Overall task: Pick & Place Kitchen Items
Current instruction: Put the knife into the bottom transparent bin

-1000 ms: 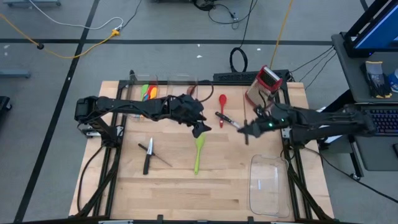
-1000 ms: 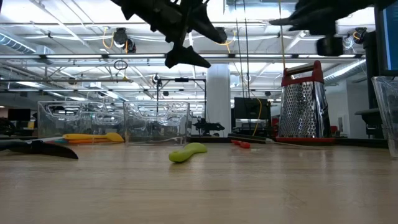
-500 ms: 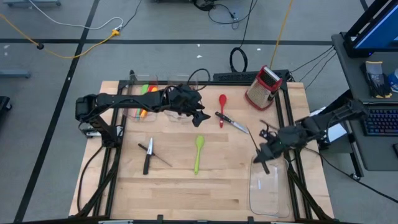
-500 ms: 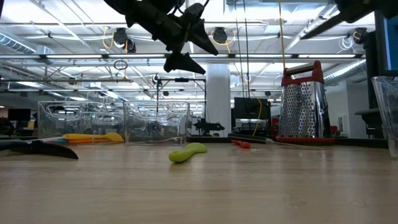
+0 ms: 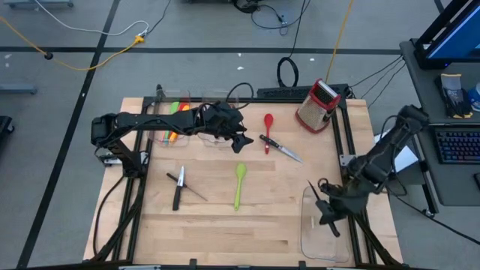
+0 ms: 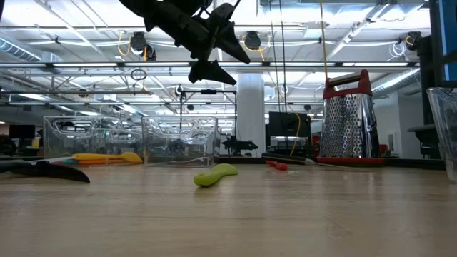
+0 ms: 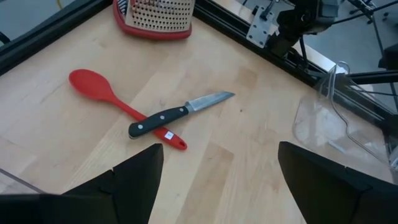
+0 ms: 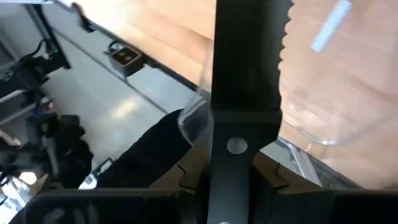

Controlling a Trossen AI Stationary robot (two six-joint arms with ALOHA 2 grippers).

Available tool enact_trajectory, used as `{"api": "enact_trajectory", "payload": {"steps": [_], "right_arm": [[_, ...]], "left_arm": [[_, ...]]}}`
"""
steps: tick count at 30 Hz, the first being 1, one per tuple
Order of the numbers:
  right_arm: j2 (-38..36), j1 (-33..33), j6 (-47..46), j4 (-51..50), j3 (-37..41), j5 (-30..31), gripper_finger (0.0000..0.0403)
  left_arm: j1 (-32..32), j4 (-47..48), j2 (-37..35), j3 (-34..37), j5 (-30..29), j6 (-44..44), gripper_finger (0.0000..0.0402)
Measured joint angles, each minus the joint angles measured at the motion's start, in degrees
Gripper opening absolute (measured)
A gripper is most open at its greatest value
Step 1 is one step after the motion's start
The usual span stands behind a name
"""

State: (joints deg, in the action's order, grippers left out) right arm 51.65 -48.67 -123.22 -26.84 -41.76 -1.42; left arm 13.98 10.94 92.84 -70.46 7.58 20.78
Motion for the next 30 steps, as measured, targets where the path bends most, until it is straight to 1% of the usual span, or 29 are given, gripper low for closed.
{"api": "enact_trajectory", "payload": {"steps": [4, 7, 9, 11, 18, 21, 25, 27, 30], "right_arm": [[2.7, -5.7, -7.5, 0.0, 0.0, 4.6, 0.0055], [5.5, -8.0, -12.2, 0.0, 0.0, 4.1, 0.0055], [7.2, -8.8, -12.7, 0.2, 0.0, 2.7, 0.0055], [8.8, -8.7, -12.9, 1.1, 0.0, 1.3, 0.0055], [14.2, -7.3, -12.8, 2.2, 0.0, 0.7, 0.0055], [16.4, -6.3, -12.5, 2.2, 0.0, -3.0, 0.0055], [19.4, -5.1, -11.4, 2.2, 0.0, -7.9, 0.0055], [20.5, -4.5, -11.1, 2.2, 0.0, -8.9, 0.0056], [21.4, -3.8, -10.5, 2.4, 0.0, -9.2, 0.0066]], "left_arm": [[0.0, 0.0, 0.0, 0.0, 0.6, 0.0, 0.0328], [0.0, 0.0, 0.0, 0.0, 2.4, -0.1, 0.0324], [0.0, 0.0, 0.0, 0.0, 3.3, -0.1, 0.0321], [0.0, 0.0, 0.0, 0.0, 3.6, -0.1, 0.0317], [0.0, 0.0, 0.0, 0.0, 6.7, 0.1, 0.0320], [-0.1, 0.0, 0.0, 0.0, 8.0, 0.2, 0.0324], [-0.2, 0.0, 0.0, 0.0, 8.0, 0.3, 0.0320], [-0.2, 0.0, 0.0, 0.0, 8.6, 0.7, 0.0317], [-0.3, 0.0, 0.0, 0.0, 11.1, 0.7, 0.0315]]}}
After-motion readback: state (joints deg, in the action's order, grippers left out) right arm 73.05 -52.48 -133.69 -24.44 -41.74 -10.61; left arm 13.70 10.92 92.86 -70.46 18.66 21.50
